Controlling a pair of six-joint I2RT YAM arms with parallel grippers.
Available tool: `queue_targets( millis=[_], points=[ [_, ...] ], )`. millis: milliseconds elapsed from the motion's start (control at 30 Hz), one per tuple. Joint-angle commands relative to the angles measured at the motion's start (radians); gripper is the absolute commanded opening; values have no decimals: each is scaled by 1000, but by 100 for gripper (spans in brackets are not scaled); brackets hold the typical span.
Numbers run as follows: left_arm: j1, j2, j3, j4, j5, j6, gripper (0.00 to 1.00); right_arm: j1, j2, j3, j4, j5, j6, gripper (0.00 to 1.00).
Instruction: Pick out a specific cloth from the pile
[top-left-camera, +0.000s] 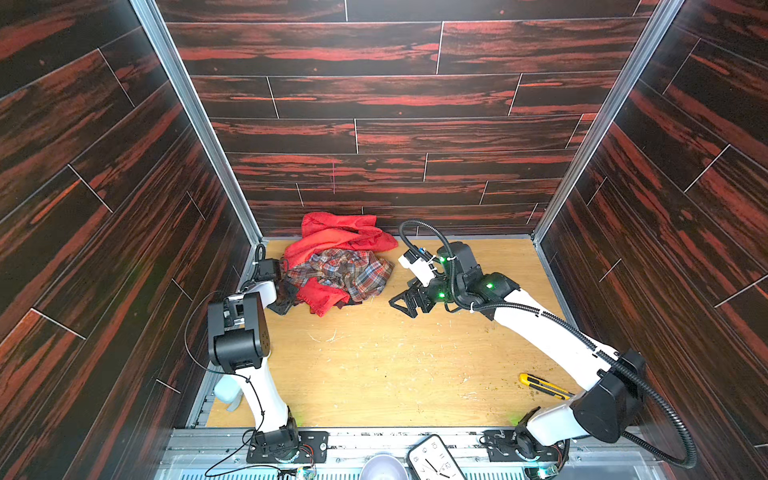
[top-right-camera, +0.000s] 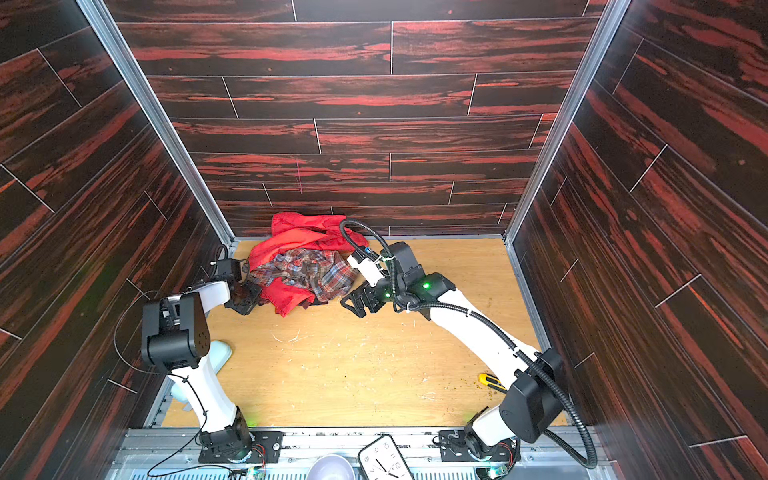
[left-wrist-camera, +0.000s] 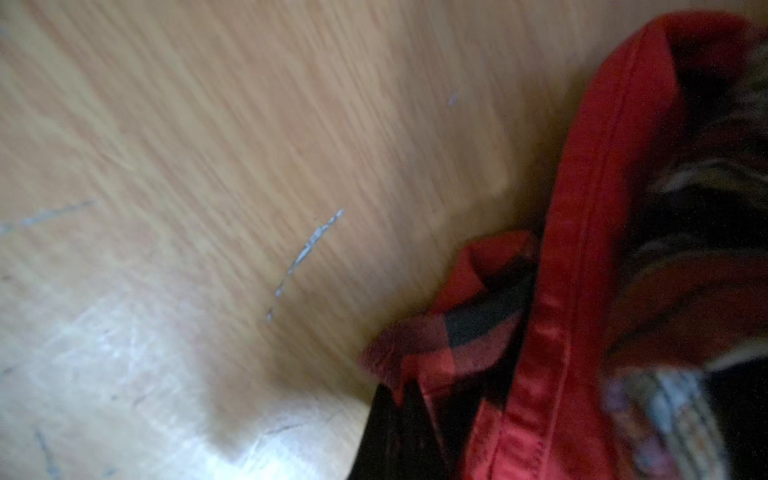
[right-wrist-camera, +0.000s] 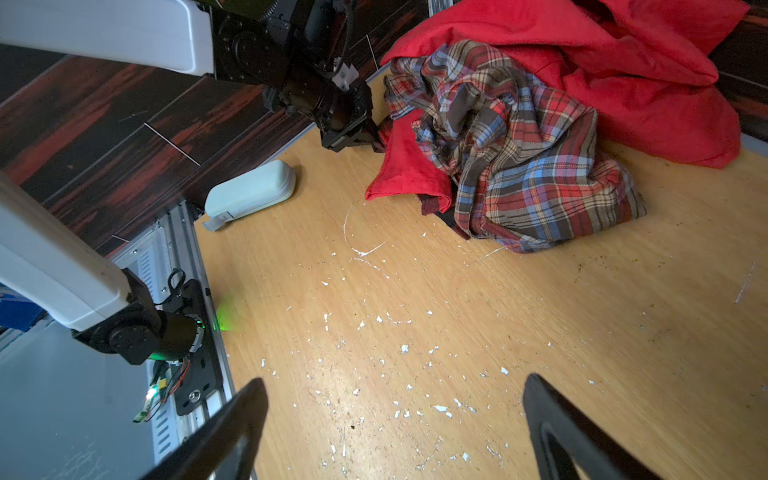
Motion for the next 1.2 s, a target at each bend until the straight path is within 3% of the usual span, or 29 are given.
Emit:
queue_targets(
  millis=[0,167,433,533,733,800,867,933,967,1033,1067,1167],
  points=[
    [5,-92,-56,6,-19,8,0,-1,16,18,-18,34,-19,97],
    [7,-234,-17,-29,-56,65,0,-92,-2,-22,3,32,97,97],
    [7,-256,256,-116,-26,4,0,-305,-34,-75,-29,35,247,97],
    [6,-243,423,-120,-38,-17,0,-335,-56,-83,-25,21,246,97],
    [-23,-185,921,-221,-49,-15,0,-353,-91,-112,10,4,261,97],
    [-72,-138,1125,-243,-66,26,0,-365,-107,-134,28,4,280,97],
    [-159,-38,1449,-325,-104,127,0,-385,-134,-167,57,2,306,97],
    [-231,75,1714,-349,-34,123,0,-409,-162,-198,75,0,324,97],
    [-262,111,1764,-258,34,62,0,-424,-177,-211,79,4,330,97],
    [-335,122,1690,-18,176,-61,0,-450,-205,-231,78,15,335,97],
    [-396,121,1660,56,191,-54,0,-465,-219,-241,77,16,334,97],
    [-610,125,1682,104,221,161,0,-504,-249,-252,52,7,328,97]
  ],
)
